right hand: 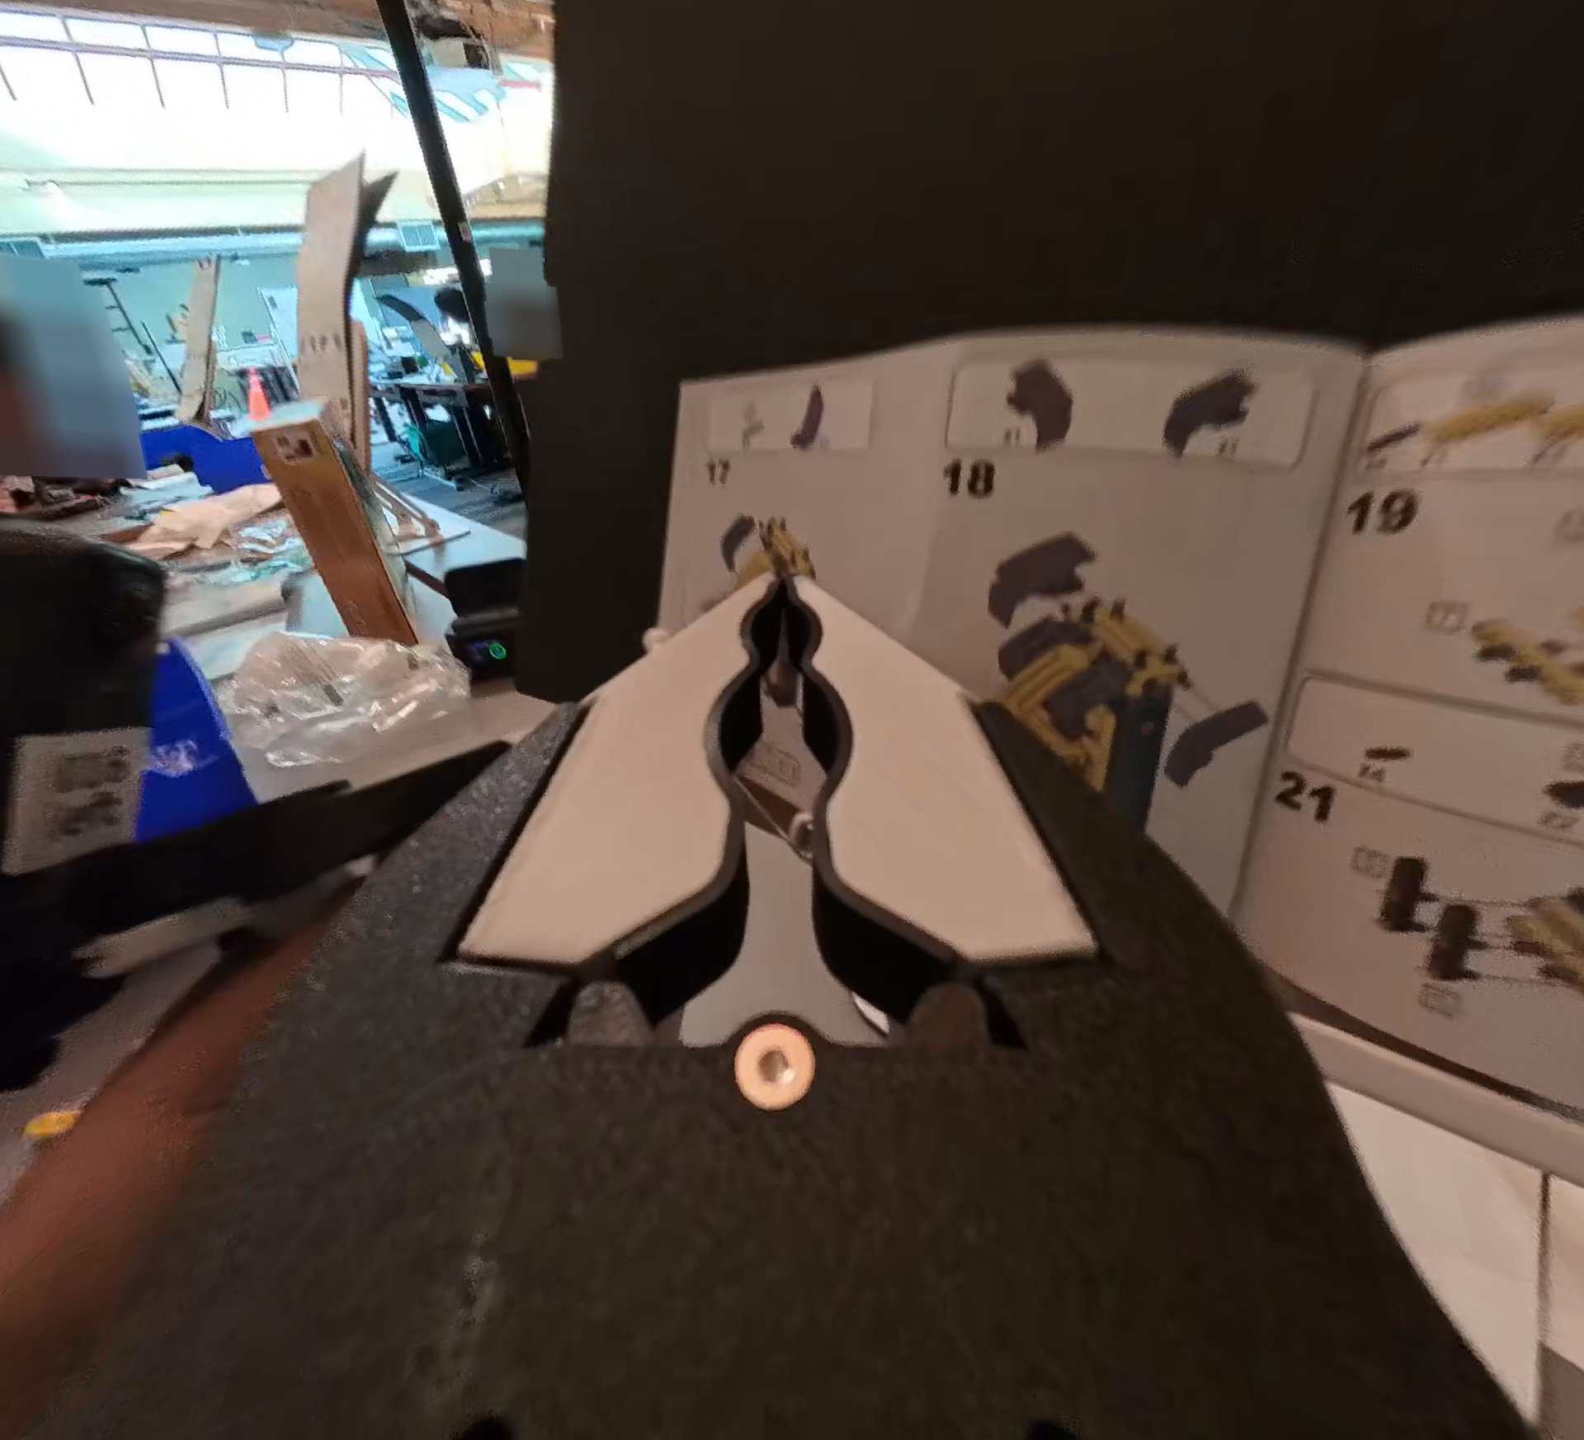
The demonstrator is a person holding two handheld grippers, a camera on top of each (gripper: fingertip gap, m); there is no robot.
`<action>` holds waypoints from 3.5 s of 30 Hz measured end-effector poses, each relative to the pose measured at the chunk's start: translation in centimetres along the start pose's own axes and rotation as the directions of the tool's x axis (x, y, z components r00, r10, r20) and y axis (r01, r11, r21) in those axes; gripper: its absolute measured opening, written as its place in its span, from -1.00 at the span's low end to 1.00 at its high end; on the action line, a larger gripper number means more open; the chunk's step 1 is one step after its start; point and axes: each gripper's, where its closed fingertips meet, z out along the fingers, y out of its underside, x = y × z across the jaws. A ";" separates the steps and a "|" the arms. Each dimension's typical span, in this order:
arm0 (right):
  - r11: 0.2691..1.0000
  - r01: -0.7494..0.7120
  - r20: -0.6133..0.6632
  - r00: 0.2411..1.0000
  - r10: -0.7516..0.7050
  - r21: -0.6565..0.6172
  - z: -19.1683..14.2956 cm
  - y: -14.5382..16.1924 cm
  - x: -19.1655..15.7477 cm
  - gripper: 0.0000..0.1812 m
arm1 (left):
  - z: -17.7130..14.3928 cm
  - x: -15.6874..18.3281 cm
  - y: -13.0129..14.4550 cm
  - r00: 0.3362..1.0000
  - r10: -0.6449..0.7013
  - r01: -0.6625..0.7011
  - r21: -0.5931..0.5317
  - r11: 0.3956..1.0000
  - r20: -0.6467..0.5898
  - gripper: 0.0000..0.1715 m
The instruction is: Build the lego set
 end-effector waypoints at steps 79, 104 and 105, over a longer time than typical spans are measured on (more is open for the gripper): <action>0.977 0.022 -0.026 0.999 -0.028 -0.212 -37.2 11.5 -9.2 -0.81 | -14.5 23.3 18.4 0.889 0.167 -0.299 -0.266 0.916 -0.426 -0.91; 0.990 0.057 0.033 0.998 -0.053 -0.126 -37.1 10.2 -9.6 -0.82 | -14.5 19.7 16.0 0.932 0.232 -0.292 -0.198 0.936 -0.279 -0.90; 0.993 0.053 0.027 0.998 -0.050 -0.104 -37.2 9.9 -9.5 -0.82 | -14.5 19.0 15.5 0.933 0.256 -0.308 -0.192 0.932 -0.252 -0.90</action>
